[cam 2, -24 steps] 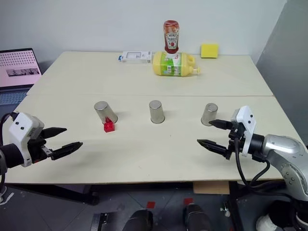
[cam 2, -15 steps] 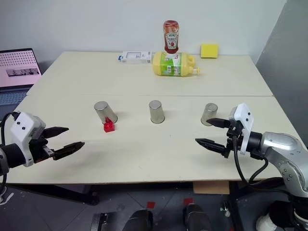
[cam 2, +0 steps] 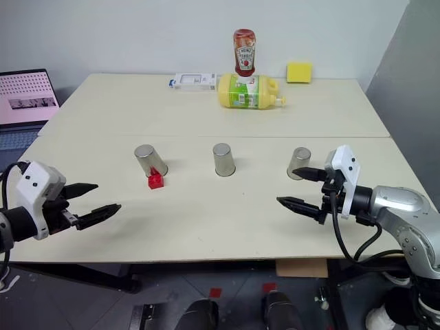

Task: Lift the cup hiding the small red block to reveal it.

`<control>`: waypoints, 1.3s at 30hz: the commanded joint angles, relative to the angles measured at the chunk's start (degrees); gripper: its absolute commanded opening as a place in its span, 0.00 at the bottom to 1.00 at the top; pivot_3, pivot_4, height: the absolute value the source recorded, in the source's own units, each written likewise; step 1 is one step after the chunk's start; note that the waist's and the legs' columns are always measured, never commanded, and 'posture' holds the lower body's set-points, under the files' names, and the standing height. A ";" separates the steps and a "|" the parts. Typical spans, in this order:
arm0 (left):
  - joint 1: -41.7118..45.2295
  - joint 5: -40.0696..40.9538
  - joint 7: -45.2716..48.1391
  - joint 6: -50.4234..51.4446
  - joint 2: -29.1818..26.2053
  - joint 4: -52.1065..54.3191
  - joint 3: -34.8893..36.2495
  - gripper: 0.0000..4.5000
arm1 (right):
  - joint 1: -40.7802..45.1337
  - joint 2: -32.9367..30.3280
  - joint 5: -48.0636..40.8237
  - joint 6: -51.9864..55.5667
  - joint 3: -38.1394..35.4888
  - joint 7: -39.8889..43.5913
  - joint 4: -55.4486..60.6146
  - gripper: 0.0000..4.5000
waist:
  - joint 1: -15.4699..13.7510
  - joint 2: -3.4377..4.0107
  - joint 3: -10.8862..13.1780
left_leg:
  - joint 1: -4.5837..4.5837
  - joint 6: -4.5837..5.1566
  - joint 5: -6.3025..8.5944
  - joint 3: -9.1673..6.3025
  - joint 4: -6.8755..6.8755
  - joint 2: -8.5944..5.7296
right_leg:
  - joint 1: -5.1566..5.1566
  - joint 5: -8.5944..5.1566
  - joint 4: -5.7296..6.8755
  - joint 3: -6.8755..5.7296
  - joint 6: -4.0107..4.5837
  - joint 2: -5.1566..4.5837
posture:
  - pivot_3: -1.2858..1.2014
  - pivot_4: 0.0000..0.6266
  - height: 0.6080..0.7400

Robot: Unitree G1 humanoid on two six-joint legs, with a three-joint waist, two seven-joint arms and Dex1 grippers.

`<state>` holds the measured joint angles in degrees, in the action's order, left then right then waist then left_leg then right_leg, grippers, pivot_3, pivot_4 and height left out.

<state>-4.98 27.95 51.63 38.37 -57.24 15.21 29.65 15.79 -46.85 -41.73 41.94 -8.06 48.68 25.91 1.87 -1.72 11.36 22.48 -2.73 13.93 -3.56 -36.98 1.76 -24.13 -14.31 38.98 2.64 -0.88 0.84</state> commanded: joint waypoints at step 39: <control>2.11 -0.85 0.74 -0.74 -1.16 -0.34 -0.22 0.99 | -2.89 0.05 -1.36 -0.97 -2.47 0.23 3.42 1.00 | 0.00 0.00 0.00 | 0.00 0.00 0.00 0.00 0.00 0.00 | 0.00 -0.05 0.00 0.00 0.08 0.00 | 0.52 0.24 1.00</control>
<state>-3.35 27.14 52.52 38.10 -58.14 13.69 28.61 12.03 -46.58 -41.87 41.02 -8.90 49.00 27.66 1.87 -1.72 11.36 22.48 -2.73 13.93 -3.56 -36.99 1.76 -24.13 -14.35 38.98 2.64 -0.81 0.84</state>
